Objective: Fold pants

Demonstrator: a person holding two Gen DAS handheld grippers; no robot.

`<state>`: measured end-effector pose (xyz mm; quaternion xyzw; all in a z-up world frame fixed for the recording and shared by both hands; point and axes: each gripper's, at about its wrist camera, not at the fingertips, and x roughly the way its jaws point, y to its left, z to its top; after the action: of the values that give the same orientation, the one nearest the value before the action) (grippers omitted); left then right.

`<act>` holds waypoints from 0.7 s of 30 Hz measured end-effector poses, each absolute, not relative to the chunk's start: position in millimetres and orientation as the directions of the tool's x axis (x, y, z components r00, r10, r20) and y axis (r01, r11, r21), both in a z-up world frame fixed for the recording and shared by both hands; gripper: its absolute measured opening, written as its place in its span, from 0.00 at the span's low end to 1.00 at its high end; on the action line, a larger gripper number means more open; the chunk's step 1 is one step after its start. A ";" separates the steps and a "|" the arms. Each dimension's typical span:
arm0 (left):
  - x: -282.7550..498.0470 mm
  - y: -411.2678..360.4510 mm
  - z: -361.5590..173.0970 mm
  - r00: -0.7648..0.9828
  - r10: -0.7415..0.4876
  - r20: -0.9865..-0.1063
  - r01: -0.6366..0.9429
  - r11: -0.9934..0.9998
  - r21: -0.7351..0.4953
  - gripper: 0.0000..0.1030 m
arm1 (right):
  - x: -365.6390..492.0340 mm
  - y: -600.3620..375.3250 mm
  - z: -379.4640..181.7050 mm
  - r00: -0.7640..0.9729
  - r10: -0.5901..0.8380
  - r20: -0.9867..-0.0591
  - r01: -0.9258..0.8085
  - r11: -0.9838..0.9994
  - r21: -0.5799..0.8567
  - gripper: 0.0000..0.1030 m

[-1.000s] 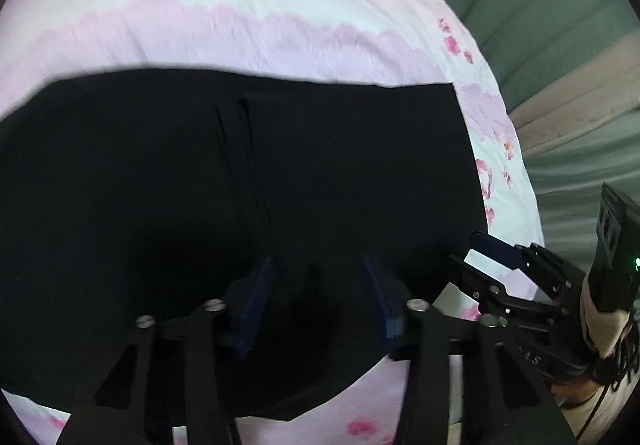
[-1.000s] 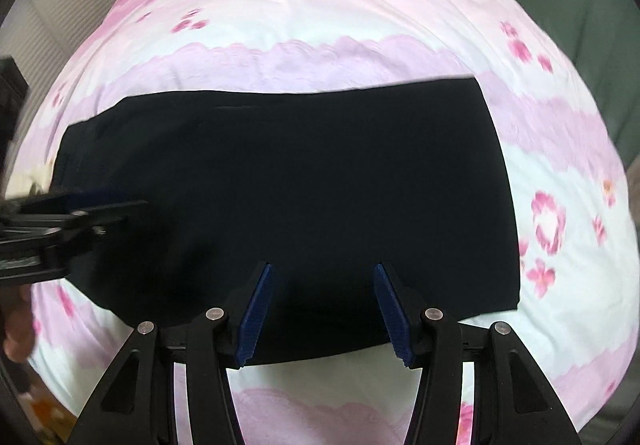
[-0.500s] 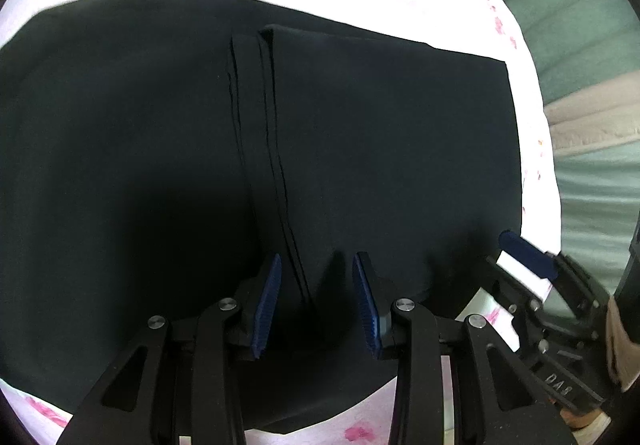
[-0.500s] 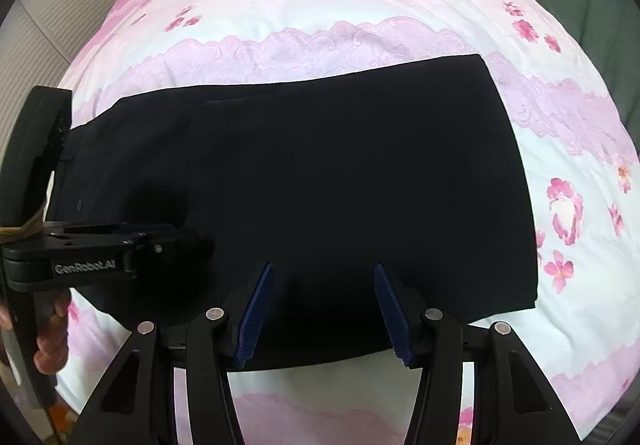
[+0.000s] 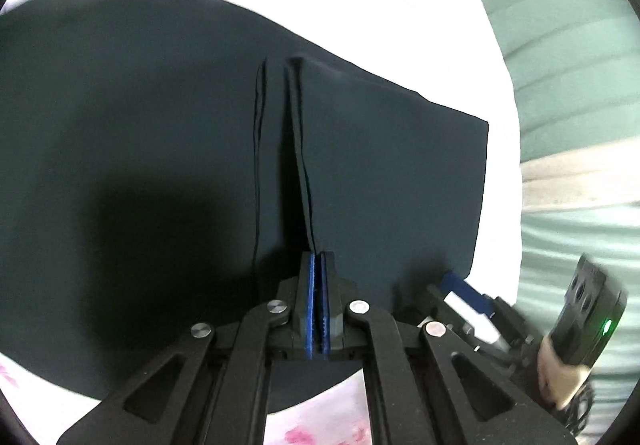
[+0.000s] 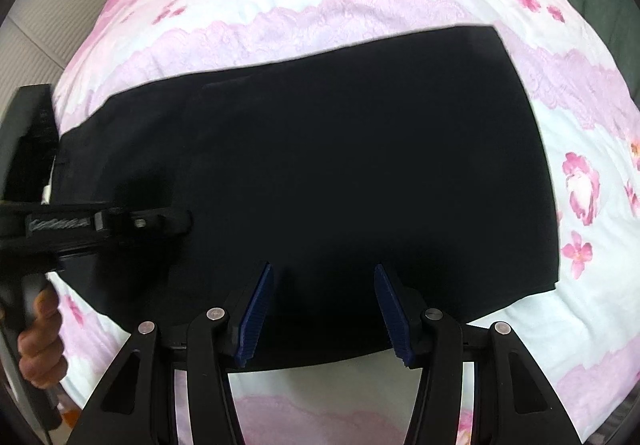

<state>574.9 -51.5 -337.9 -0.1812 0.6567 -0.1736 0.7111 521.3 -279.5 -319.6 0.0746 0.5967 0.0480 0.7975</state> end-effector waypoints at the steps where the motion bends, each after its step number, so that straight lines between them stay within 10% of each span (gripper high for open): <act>1: 573.6 -49.0 -336.0 0.088 -0.457 -0.885 0.019 0.889 -0.457 0.05 | 521.1 -278.5 -315.4 0.293 0.166 -0.942 0.009 0.984 0.176 0.52; 14: 563.4 -53.4 -353.8 0.074 -0.306 -0.949 0.020 0.952 -0.306 0.06 | 531.3 -246.6 -321.1 0.270 0.162 -0.949 -0.052 0.987 0.154 0.52; 21: 521.3 -54.8 -301.9 0.212 -0.178 -0.961 0.100 0.982 -0.160 0.27 | 523.8 -232.8 -295.2 0.299 0.149 -0.943 -0.082 0.988 0.130 0.65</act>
<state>521.3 -54.8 -301.9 -0.0314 0.6214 -0.0896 0.7777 523.8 -232.8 -295.2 0.0285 0.5877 0.0717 0.8054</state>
